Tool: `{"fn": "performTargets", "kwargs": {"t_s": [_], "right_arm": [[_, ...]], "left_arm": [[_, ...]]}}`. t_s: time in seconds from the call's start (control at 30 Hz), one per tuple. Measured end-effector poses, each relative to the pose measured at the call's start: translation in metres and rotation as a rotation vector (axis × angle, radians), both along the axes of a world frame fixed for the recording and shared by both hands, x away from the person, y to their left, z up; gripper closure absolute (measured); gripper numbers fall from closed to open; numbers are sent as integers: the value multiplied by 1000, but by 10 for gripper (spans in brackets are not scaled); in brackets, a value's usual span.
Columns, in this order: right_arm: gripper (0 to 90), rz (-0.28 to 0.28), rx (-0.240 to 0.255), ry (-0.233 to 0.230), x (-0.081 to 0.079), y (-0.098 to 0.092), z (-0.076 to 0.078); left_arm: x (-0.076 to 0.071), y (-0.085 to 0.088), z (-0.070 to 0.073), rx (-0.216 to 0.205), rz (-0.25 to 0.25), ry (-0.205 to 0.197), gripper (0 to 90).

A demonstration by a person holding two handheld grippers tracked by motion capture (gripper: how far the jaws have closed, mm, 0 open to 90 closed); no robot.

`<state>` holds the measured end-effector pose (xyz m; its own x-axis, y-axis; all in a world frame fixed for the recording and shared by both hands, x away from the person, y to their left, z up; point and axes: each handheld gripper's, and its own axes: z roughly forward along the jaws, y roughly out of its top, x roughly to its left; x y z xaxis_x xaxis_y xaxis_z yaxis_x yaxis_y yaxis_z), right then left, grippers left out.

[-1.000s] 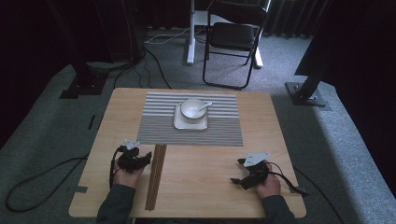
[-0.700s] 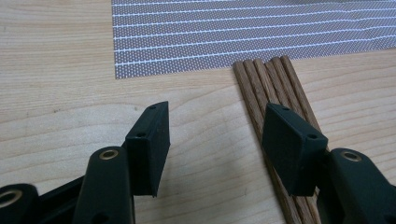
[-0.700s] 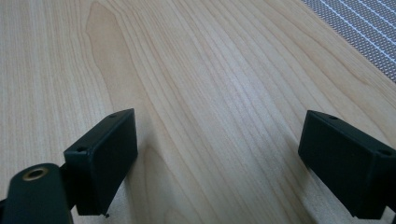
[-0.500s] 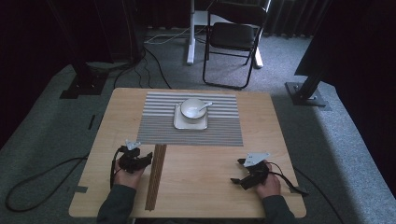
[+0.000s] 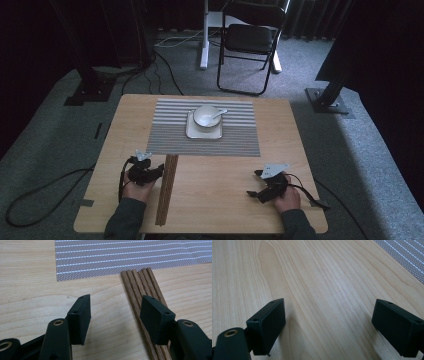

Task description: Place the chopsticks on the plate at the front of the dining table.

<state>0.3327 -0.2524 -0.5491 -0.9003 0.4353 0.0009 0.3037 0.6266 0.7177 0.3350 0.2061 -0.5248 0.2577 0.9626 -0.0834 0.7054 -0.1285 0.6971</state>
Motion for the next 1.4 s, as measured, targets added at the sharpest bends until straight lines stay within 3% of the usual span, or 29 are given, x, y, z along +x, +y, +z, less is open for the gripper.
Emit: {"fn": "performTargets", "kwargs": {"t_s": [1.4], "right_arm": [[111,0,0,0,0,0,0]], "left_arm": [[1,-8,-4,26,-42,54,492]]}}
